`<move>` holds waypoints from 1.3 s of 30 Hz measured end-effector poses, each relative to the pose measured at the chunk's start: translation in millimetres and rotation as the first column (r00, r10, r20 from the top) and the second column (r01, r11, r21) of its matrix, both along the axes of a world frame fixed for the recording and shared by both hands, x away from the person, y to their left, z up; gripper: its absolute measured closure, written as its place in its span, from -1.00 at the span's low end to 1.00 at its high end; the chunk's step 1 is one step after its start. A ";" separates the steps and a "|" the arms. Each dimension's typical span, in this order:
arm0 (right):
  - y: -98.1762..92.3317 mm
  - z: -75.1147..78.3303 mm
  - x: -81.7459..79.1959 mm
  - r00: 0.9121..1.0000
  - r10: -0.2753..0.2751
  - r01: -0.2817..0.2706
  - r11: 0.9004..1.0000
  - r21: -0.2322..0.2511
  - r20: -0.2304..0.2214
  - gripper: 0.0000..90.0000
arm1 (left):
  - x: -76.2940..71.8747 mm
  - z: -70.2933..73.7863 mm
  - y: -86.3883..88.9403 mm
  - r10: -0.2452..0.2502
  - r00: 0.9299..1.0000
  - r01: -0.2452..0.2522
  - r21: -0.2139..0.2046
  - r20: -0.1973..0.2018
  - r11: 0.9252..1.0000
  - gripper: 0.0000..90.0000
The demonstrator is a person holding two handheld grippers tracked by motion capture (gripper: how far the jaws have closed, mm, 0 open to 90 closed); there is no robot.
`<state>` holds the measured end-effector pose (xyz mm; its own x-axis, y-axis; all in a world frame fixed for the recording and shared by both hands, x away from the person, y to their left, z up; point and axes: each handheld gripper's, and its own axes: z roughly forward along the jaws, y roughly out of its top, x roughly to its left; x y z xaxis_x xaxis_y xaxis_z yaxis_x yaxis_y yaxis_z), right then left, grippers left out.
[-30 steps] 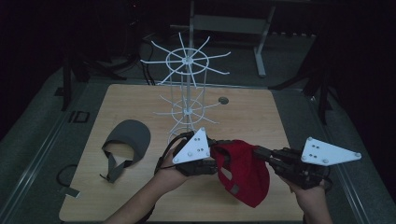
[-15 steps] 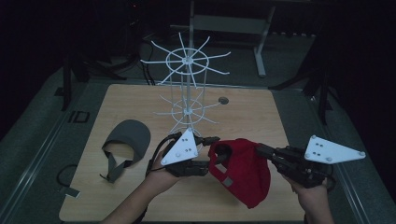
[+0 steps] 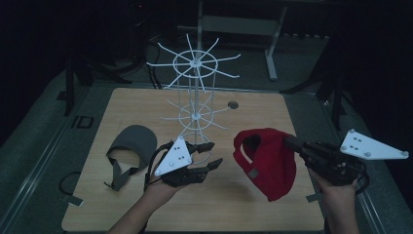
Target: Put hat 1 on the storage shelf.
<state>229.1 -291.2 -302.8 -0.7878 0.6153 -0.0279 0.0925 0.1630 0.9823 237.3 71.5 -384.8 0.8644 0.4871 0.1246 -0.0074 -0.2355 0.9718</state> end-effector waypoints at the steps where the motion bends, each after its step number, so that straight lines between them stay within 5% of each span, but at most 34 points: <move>1: -1.4 1.4 1.2 1.000 -0.015 0.015 1.000 0.000 0.005 0.97 | -1.4 -2.0 0.5 0.005 1.000 -0.005 0.006 0.000 1.000 0.15; 20: -4.6 40.6 43.0 0.983 -0.179 0.176 0.983 0.057 0.045 0.97 | -10.9 -48.8 24.1 0.035 0.996 -0.036 -0.004 -0.084 0.999 0.20; 32: 10.7 67.4 68.2 0.968 -0.238 0.232 0.970 0.078 0.080 0.97 | -11.3 -57.1 29.9 0.043 0.994 -0.045 -0.017 -0.103 0.999 0.20; 39: 19.3 77.6 82.9 0.967 -0.247 0.241 0.966 0.091 0.063 0.97 | -10.5 -59.7 30.1 0.039 0.993 -0.041 -0.016 -0.109 0.999 0.20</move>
